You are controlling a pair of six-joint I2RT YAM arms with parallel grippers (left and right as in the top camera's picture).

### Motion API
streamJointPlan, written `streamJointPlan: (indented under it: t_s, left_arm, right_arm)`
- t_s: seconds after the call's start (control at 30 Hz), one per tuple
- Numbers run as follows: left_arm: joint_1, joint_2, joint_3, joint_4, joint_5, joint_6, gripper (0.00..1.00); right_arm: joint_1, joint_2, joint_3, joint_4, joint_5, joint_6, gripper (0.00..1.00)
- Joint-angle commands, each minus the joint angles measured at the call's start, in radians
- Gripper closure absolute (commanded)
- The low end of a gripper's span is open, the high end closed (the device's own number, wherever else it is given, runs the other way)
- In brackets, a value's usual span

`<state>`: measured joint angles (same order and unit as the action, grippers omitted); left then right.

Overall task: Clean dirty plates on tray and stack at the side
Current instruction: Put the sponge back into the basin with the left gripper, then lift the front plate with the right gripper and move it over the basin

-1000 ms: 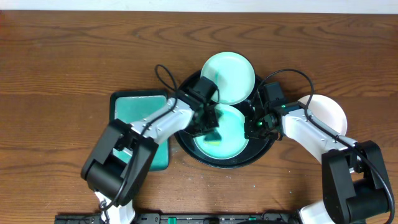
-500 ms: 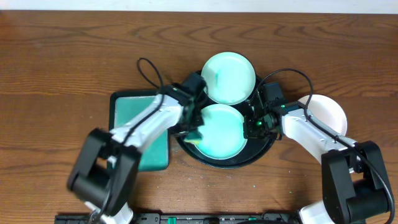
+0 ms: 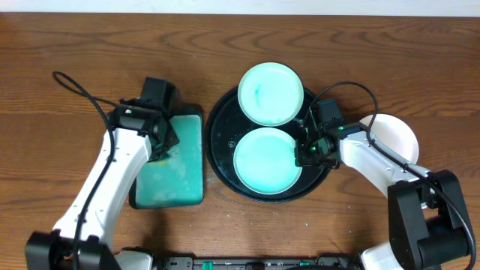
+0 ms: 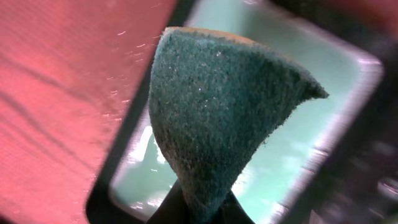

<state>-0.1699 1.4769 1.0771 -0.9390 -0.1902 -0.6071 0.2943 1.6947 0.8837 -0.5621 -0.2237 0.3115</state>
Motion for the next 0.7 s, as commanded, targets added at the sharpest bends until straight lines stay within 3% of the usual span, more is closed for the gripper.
streamJointPlan:
  t_s: [0.0, 0.07, 0.13, 0.37, 0.47, 0.67]
  left_arm:
    - [0.024, 0.04, -0.074, 0.031, 0.022, 0.05, 0.83]
    - [0.029, 0.039, -0.081, 0.039, 0.052, 0.077, 0.63]
    - [0.029, 0.024, -0.072, 0.031, 0.052, 0.079, 0.53]
    - [0.029, -0.166, -0.003, -0.029, 0.1, 0.08, 0.39]
    - [0.029, -0.303, 0.005, -0.028, 0.136, 0.079, 0.37]
    - [0.029, -0.565, 0.005, -0.032, 0.135, 0.079, 0.33]
  right_arm:
    - [-0.005, 0.009, -0.003, 0.002, 0.128, 0.017, 0.99]
    - [-0.005, 0.009, -0.003, 0.002, 0.121, 0.017, 0.99]
    - [-0.004, 0.003, 0.002, -0.008, 0.121, 0.001, 0.99]
    - [0.056, -0.097, 0.095, -0.085, 0.122, -0.079, 0.99]
    - [0.121, -0.157, 0.149, -0.08, 0.169, -0.085, 0.99]
    - [0.288, -0.198, 0.24, 0.042, 0.28, -0.129, 0.99]
